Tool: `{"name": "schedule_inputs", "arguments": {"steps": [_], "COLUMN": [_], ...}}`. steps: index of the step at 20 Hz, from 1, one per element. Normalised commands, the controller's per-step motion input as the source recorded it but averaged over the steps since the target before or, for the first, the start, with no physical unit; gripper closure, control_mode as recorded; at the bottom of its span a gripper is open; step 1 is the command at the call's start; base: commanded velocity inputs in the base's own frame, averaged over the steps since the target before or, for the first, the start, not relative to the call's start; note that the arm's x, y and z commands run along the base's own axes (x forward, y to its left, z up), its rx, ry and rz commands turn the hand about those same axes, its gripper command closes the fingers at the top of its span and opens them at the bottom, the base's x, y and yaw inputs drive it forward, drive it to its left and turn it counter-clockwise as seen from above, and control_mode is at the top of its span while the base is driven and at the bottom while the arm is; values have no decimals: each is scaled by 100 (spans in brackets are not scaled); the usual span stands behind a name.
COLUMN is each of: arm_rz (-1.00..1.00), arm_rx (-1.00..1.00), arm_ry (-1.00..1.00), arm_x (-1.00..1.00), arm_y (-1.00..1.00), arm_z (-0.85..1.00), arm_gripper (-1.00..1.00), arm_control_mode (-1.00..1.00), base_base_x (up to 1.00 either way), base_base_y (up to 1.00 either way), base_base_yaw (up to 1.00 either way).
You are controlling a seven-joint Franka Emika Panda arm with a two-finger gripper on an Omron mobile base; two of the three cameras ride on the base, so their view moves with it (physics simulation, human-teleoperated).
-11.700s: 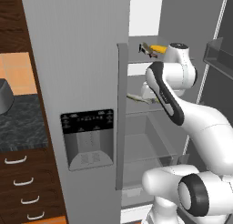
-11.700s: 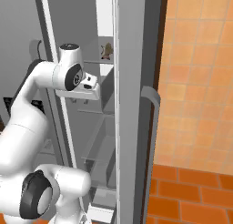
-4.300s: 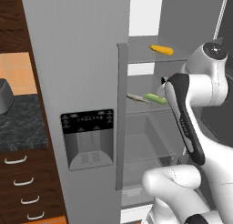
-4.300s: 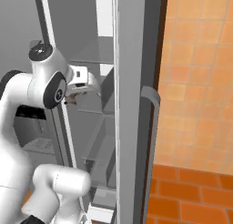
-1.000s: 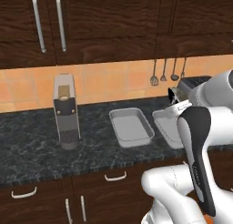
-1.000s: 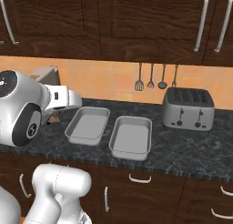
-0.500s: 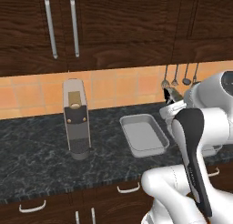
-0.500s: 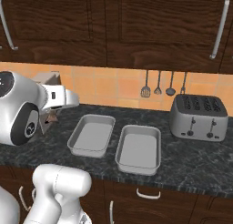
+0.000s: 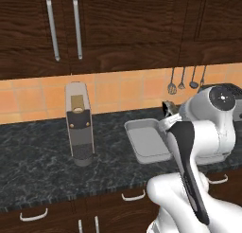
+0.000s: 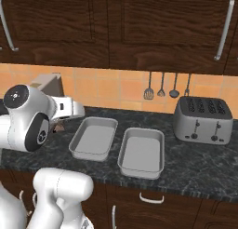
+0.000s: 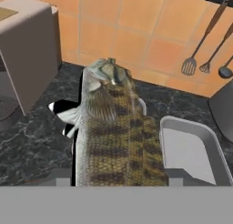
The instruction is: Place one corn and one fish in each tupperware on the nearby counter, to pack two identical lunches.
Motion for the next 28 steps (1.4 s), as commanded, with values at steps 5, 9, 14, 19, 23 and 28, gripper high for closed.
{"name": "schedule_inputs", "arguments": {"steps": [5,9,14,19,23,28], "arm_rz": [1,0,0,0,0,0], "arm_rx": [0,0,0,0,0,0], "arm_ry": [7,1,10,10,5,8], "arm_x": [27,65,55,20,25,30], "arm_y": [-12,-3,-15,-7,0,0], "arm_z": [-76,-65,-53,-56,-53,-50], "arm_gripper": [100,100,100,100,100,100], "arm_control_mode": [-100,-100,-100,-100,-100,-100], "base_base_x": [0,0,0,0,0,0], "base_base_y": [0,0,0,0,0,0], "base_base_yaw": [0,0,0,0,0,0]}}
